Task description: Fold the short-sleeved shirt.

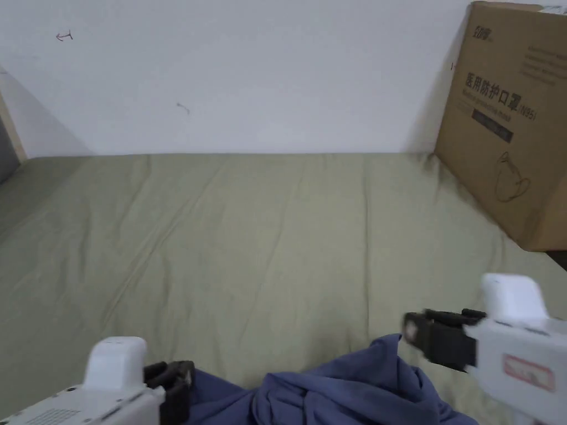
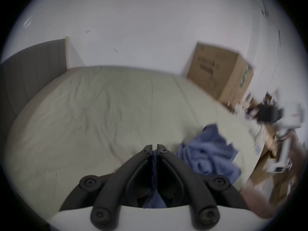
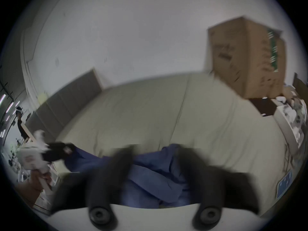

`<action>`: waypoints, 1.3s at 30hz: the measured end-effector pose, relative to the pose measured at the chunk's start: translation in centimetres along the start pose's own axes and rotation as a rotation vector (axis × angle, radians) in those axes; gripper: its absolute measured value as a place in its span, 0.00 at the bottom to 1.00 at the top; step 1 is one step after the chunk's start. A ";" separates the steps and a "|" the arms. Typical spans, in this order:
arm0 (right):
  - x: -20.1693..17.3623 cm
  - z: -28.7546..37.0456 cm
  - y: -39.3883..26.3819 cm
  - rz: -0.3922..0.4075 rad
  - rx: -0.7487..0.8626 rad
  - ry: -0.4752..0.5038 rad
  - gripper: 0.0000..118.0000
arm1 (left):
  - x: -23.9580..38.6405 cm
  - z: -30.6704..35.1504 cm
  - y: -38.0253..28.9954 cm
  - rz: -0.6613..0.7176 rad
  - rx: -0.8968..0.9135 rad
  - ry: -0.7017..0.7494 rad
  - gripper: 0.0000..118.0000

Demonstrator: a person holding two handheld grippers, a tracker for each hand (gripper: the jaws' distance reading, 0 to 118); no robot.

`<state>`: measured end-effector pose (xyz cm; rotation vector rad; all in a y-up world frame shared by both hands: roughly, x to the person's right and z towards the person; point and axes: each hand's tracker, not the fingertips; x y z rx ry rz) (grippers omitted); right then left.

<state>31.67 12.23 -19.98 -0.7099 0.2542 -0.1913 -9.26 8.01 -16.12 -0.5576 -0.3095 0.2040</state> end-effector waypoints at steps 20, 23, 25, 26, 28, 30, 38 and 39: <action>3.5 -3.2 5.2 -0.062 -0.172 -0.077 0.09 | -2.2 4.5 4.4 0.004 -0.031 0.008 0.03; 4.7 5.1 7.5 -0.154 -0.043 -0.057 0.07 | -2.5 7.6 8.6 -0.019 0.037 0.005 0.03; 5.1 9.4 9.0 -0.155 0.012 -0.030 0.07 | -2.3 9.6 11.4 -0.056 0.083 0.031 0.03; 4.2 11.7 9.5 -0.147 0.052 -0.027 0.07 | -2.0 10.5 12.9 -0.070 0.105 0.045 0.03; 3.5 15.0 10.9 -0.150 0.130 -0.019 0.07 | -1.5 12.1 15.6 -0.078 0.146 0.035 0.03; 2.9 17.3 12.6 -0.129 0.179 -0.013 0.07 | -0.6 13.3 18.0 -0.075 0.185 0.015 0.03; 4.1 20.6 17.4 -0.065 0.250 -0.159 0.07 | -0.3 15.1 24.2 -0.057 0.258 0.086 0.03; 4.6 20.6 17.7 -0.079 0.261 -0.167 0.07 | -0.6 15.1 24.6 -0.049 0.263 0.087 0.03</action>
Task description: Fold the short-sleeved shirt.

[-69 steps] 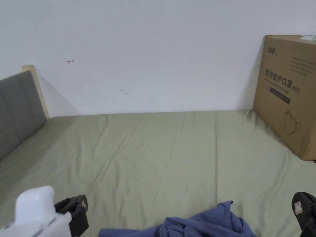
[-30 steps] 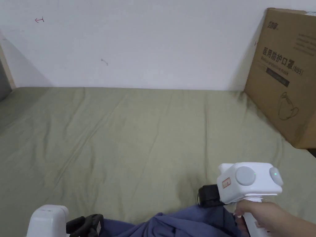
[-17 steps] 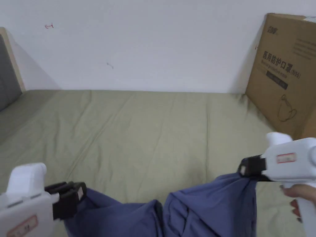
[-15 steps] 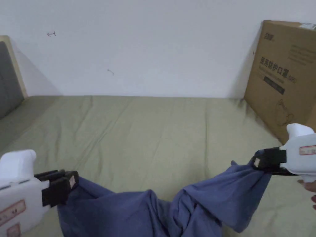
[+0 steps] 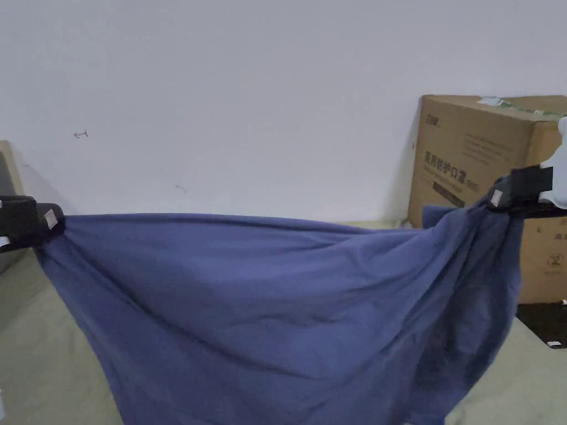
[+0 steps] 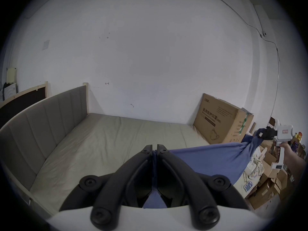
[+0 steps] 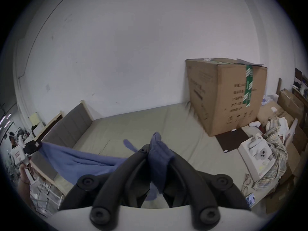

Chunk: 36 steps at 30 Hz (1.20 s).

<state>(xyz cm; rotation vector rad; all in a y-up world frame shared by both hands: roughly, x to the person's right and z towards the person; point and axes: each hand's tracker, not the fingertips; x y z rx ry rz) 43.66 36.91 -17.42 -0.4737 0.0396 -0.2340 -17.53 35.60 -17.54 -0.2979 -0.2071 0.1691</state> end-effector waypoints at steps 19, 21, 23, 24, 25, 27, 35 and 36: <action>-1.8 -14.1 11.0 -0.041 0.155 -0.062 0.06 | -1.4 -16.0 8.3 0.024 0.179 0.102 0.03; -2.3 -15.2 11.5 -0.034 0.191 -0.057 0.06 | -1.4 -17.0 8.8 -0.005 0.213 0.127 0.03; -2.9 -16.4 11.7 0.004 0.210 -0.064 0.06 | -1.2 -17.6 8.7 -0.016 0.243 0.142 0.03; -3.1 -16.8 11.6 0.015 0.210 -0.066 0.06 | -1.3 -17.8 8.6 -0.014 0.247 0.148 0.03; -3.3 -17.4 11.4 0.030 0.205 -0.074 0.06 | -1.6 -18.0 8.3 -0.007 0.250 0.147 0.03; -3.3 -18.5 9.8 0.048 0.201 -0.079 0.06 | -1.9 -18.3 6.9 -0.001 0.237 0.155 0.03; 1.3 -24.9 -11.4 0.015 -0.105 -0.096 0.06 | -4.8 -17.5 -13.1 0.039 -0.210 0.146 0.03; 2.1 -25.2 -14.9 -0.002 -0.177 -0.091 0.06 | -5.1 -16.9 -16.4 0.047 -0.277 0.155 0.03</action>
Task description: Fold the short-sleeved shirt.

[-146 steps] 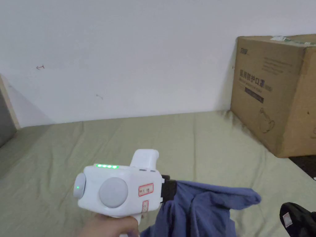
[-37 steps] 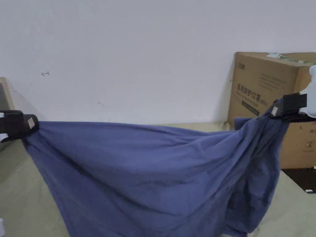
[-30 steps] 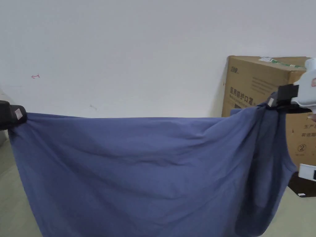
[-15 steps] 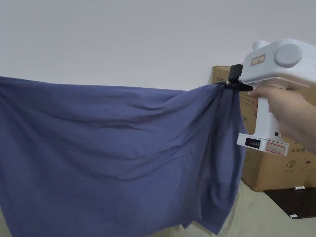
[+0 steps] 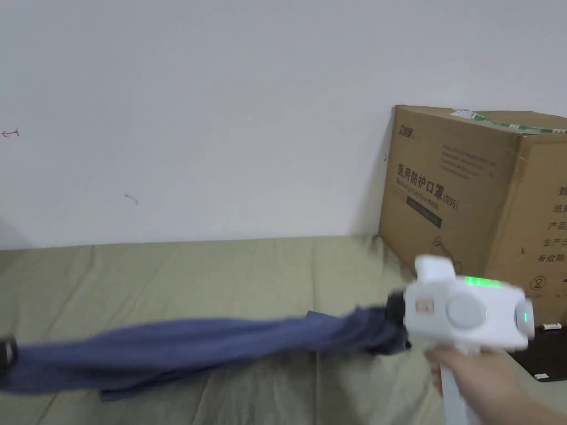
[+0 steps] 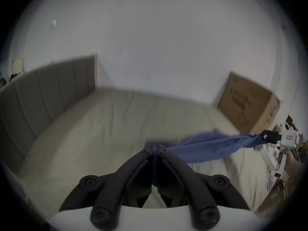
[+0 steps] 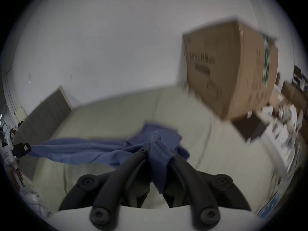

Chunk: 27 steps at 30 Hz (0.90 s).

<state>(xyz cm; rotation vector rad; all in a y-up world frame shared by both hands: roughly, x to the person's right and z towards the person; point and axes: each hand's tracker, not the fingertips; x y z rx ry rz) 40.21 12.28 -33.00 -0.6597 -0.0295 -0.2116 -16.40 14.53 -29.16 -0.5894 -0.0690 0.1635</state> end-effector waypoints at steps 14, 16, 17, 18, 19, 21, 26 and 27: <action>8.2 17.0 -23.1 -0.024 -0.248 0.098 0.06 | -6.2 15.2 -20.0 0.109 -0.187 -0.084 0.03; 8.4 19.1 -24.5 -0.078 -0.268 0.106 0.06 | -5.9 16.5 -20.1 0.102 -0.196 -0.077 0.03; 8.3 19.4 -25.1 -0.080 -0.279 0.097 0.06 | -5.8 16.7 -20.1 0.095 -0.200 -0.072 0.03; 8.1 19.3 -25.5 -0.084 -0.283 0.090 0.06 | -5.5 16.4 -20.1 0.080 -0.217 -0.062 0.03; 7.9 19.2 -25.9 -0.090 -0.279 0.086 0.06 | -5.3 15.8 -20.0 0.053 -0.242 -0.046 0.03; 7.4 18.6 -26.1 -0.104 -0.240 0.062 0.07 | -5.2 14.7 -19.6 0.015 -0.252 -0.042 0.04; 6.3 19.4 -23.8 -0.164 -0.179 0.018 1.00 | -4.5 14.9 -17.6 0.095 -0.142 -0.060 1.00; 6.1 20.3 -23.1 -0.149 -0.134 0.032 1.00 | -4.3 15.4 -17.0 0.100 -0.119 -0.071 0.97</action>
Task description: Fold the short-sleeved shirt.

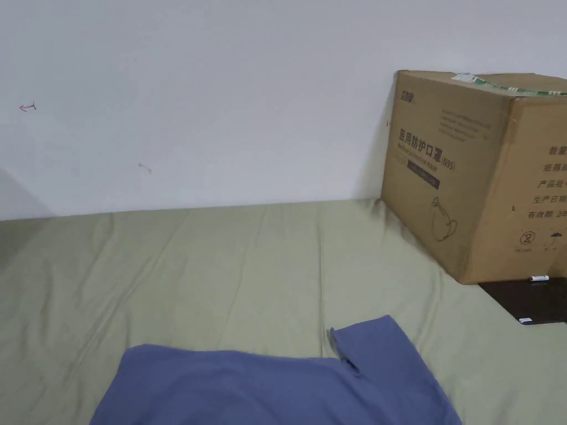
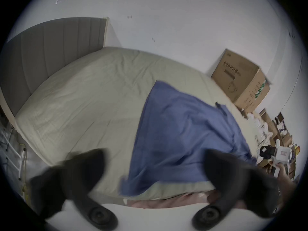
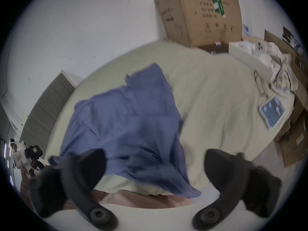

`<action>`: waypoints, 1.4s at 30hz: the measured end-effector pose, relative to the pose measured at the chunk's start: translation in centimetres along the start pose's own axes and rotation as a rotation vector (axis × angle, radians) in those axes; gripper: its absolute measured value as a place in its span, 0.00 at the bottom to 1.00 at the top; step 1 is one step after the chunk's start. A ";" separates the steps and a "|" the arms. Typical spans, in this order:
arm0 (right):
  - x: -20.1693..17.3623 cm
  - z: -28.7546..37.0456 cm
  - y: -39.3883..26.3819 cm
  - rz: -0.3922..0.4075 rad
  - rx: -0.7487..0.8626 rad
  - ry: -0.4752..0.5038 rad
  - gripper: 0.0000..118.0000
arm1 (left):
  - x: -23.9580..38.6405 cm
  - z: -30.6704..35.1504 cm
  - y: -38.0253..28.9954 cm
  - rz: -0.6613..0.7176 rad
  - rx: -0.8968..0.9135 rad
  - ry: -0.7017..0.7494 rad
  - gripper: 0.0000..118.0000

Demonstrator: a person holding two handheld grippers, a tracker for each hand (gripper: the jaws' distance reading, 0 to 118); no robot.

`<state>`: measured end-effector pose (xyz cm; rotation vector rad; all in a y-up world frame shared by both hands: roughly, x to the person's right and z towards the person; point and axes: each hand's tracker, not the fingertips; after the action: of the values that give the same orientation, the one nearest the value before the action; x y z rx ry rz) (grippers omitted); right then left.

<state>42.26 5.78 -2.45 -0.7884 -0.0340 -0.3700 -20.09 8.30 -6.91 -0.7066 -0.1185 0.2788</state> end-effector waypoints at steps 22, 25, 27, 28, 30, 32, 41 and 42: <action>-14.3 6.9 4.9 0.230 0.693 0.143 0.00 | 11.2 -3.6 12.7 -0.318 0.305 -0.123 0.00; -13.7 5.0 6.1 0.224 0.651 0.138 0.00 | 7.9 -14.4 18.0 -0.185 -0.027 -0.219 0.00; -13.4 3.7 6.6 0.223 0.618 0.144 0.00 | 6.6 -20.2 19.6 -0.218 -0.086 -0.121 0.00; -13.0 2.9 6.9 0.217 0.603 0.142 0.00 | 6.0 -22.9 20.3 -0.240 -0.088 -0.081 0.02; -12.6 1.6 7.1 0.225 0.573 0.129 0.00 | 5.1 -27.6 21.2 -0.275 -0.098 -0.024 0.64; -12.3 0.4 7.2 0.228 0.550 0.119 0.00 | 4.0 -32.0 21.0 -0.295 -0.203 0.017 0.98; -10.9 -2.7 6.8 0.254 0.459 0.106 0.00 | 1.7 -41.3 16.8 -0.304 -0.301 0.100 1.00; -10.8 -2.9 6.7 0.256 0.452 0.102 0.00 | 1.7 -41.8 16.8 -0.284 -0.333 0.100 1.00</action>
<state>34.09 11.42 -10.91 -0.3201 0.0768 -0.1483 -13.59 -5.09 -49.51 -1.0204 -0.1704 -0.0510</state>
